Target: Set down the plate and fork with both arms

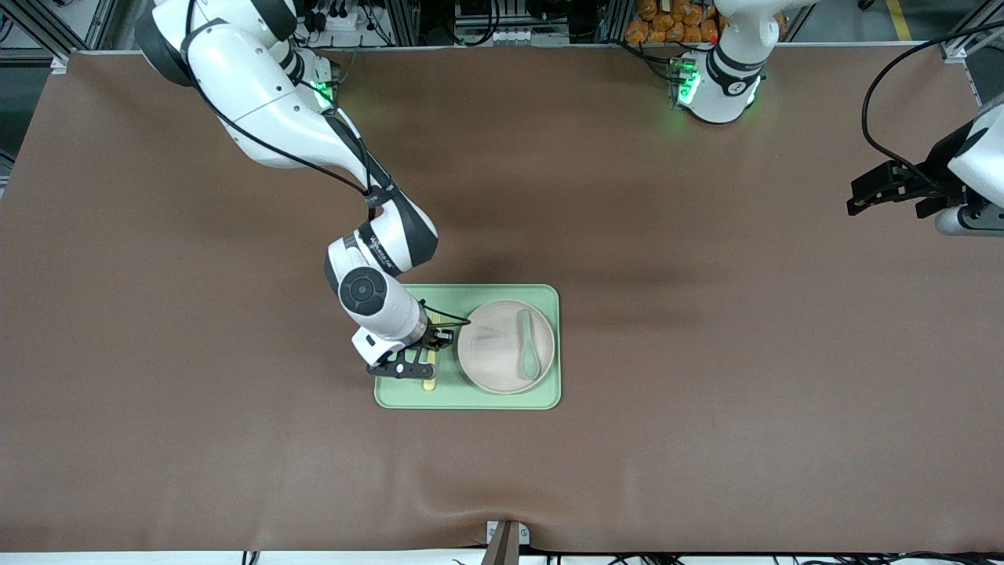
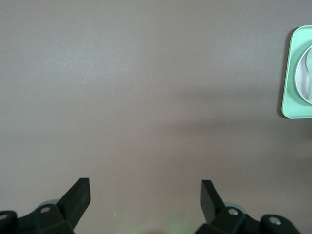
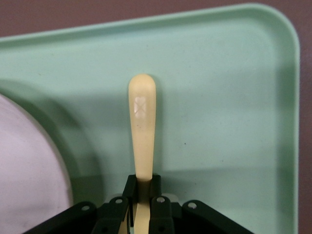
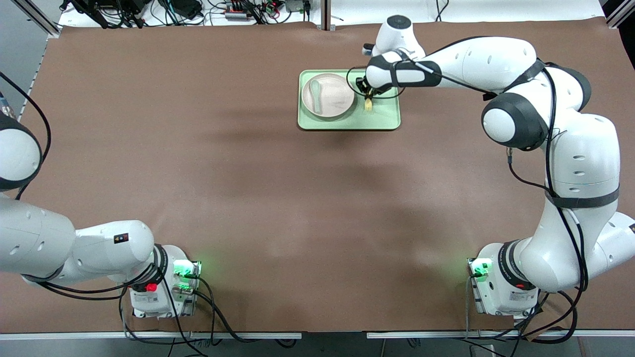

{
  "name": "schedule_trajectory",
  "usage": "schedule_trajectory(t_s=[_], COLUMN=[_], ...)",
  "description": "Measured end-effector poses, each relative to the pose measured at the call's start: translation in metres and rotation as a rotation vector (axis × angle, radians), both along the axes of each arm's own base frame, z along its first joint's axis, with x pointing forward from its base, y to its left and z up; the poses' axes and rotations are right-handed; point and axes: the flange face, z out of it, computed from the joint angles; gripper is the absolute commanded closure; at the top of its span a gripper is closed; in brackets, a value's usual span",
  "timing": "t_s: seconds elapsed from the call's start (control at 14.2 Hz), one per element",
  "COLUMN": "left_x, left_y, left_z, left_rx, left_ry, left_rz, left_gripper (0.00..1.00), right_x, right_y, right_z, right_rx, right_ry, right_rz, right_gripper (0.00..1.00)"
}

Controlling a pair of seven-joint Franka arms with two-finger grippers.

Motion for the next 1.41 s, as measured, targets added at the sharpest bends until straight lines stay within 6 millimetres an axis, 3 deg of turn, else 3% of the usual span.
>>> schedule_trajectory(t_s=[0.07,0.14,0.21,0.28,0.49,0.63,0.78,0.99,1.41], left_x=[0.0,0.0,0.0,0.0,0.001,0.001,0.0,-0.002,-0.012], left_y=[-0.001,-0.004,-0.005,-0.006,0.005,0.01,0.011,0.006,-0.002], left_z=[-0.001,-0.001,-0.001,-0.001,-0.001,-0.001,0.001,0.004,0.017], left_rx=[0.0,0.0,0.0,0.0,0.001,0.001,0.002,0.002,0.002], left_ry=[0.001,0.001,0.001,0.001,0.001,0.001,-0.002,-0.005,-0.013], left_rz=[-0.002,-0.007,-0.01,-0.01,0.009,0.017,0.019,0.013,0.027], left_gripper=[0.0,0.0,0.0,0.0,0.0,0.0,0.0,0.0,0.0], right_x=[-0.001,-0.001,-0.002,-0.001,0.002,0.006,0.015,0.03,0.023], right_y=[0.0,-0.001,-0.001,-0.002,-0.004,-0.006,-0.017,-0.063,-0.144], right_z=[0.001,0.002,0.003,0.003,0.013,0.041,0.087,0.162,0.278], right_rx=[0.002,0.002,0.001,0.001,0.001,-0.012,-0.028,-0.019,0.008], right_ry=[-0.004,-0.005,-0.004,-0.004,-0.008,0.007,0.026,0.04,0.155], right_rz=[0.0,0.0,0.0,-0.001,-0.004,-0.003,-0.015,-0.07,-0.088], right_gripper=[1.0,0.71,0.27,0.01,0.0,0.0,0.0,0.0,0.0])
